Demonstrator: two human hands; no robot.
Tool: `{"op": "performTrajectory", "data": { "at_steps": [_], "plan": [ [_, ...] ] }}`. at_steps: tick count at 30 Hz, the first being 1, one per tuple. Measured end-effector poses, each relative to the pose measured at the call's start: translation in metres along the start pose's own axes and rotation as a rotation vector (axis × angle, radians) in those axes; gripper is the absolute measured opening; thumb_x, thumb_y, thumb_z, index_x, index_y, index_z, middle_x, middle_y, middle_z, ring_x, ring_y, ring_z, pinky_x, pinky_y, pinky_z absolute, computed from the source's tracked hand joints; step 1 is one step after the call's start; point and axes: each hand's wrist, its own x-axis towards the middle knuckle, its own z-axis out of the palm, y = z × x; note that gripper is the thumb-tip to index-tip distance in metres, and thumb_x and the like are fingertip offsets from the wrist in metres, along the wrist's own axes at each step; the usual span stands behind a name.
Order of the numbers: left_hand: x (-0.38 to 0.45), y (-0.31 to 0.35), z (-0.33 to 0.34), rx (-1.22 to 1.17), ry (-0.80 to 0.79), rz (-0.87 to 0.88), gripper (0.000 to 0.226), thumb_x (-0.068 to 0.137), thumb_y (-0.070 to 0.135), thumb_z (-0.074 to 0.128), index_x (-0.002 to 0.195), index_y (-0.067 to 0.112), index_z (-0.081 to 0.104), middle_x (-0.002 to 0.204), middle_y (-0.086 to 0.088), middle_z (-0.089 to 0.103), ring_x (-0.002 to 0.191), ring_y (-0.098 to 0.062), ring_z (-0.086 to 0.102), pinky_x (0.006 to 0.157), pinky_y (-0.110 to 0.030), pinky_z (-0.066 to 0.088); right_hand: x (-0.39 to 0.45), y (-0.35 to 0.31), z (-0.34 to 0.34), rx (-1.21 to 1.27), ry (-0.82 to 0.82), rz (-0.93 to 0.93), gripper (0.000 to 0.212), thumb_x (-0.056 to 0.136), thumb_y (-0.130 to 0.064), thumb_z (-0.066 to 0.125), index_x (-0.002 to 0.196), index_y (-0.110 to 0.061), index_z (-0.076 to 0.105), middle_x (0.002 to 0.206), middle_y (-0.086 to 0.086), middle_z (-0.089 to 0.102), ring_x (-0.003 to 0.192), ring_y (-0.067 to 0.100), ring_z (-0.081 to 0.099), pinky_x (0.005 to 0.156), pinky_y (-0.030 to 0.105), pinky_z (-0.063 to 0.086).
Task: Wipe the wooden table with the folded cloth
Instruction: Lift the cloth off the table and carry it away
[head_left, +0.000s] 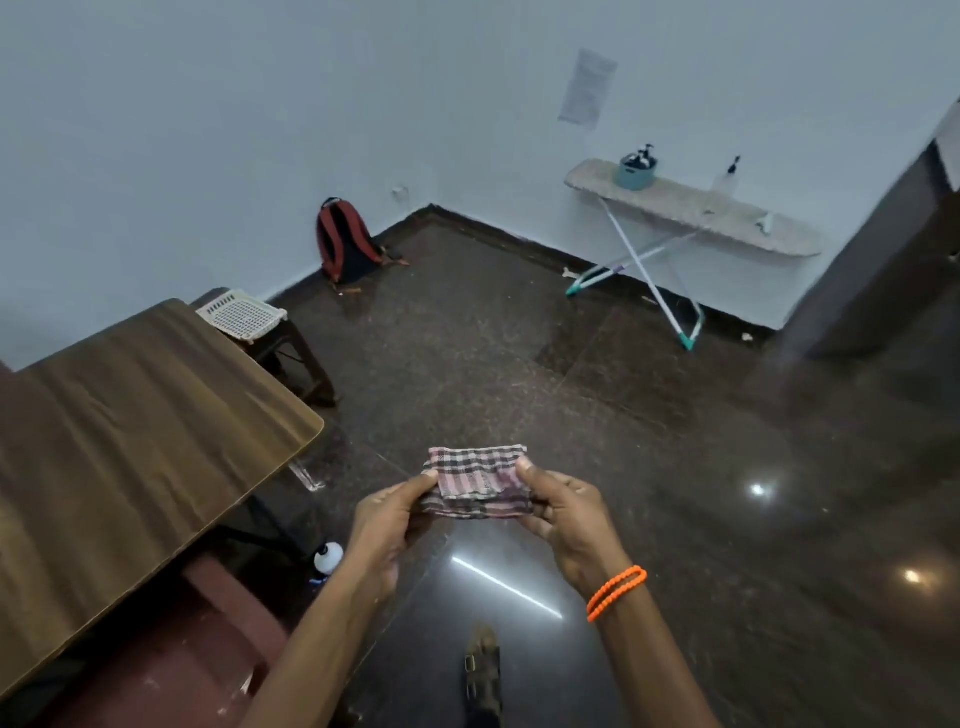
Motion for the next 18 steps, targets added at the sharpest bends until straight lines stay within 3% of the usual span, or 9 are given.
{"op": "performTrajectory", "data": {
  "at_steps": [8,11,13,18],
  "plan": [
    [0.118,0.071,0.036,-0.106,0.098,0.029,0.018,0.09,0.02,0.075,0.098,0.004,0.08,0.097,-0.016,0.079,0.095,-0.026,0.071,0.092,-0.037,0.053,0.153,-0.067,0.051,-0.108,-0.116,0.021,0.037,0.071,-0.029,0.081,0.093,0.0,0.072,0.094,0.019,0.073,0.078,0.023,0.071,0.066,0.03,0.056],
    [0.153,0.102,0.043,-0.131,0.137,0.077,0.017,0.09,0.019,0.075,0.096,0.004,0.08,0.097,-0.016,0.079,0.089,-0.023,0.072,0.089,-0.035,0.054,0.202,-0.086,0.075,-0.127,-0.176,0.049,0.033,0.073,-0.029,0.079,0.091,-0.002,0.073,0.091,0.018,0.074,0.073,0.018,0.071,0.06,0.025,0.054],
    [0.174,0.119,0.043,-0.144,0.183,0.1,0.017,0.09,0.02,0.074,0.095,0.004,0.08,0.095,-0.015,0.079,0.091,-0.025,0.071,0.095,-0.04,0.053,0.232,-0.096,0.092,-0.14,-0.218,0.073,0.029,0.073,-0.029,0.078,0.087,-0.004,0.075,0.091,0.018,0.074,0.071,0.018,0.071,0.057,0.023,0.054],
    [0.238,0.155,0.038,-0.185,0.286,0.112,0.016,0.091,0.022,0.073,0.091,0.009,0.083,0.095,-0.012,0.08,0.101,-0.028,0.073,0.103,-0.043,0.051,0.319,-0.114,0.14,-0.209,-0.335,0.125,0.037,0.073,-0.03,0.08,0.094,0.0,0.074,0.095,0.018,0.073,0.081,0.023,0.072,0.062,0.025,0.055]
  ]
}}
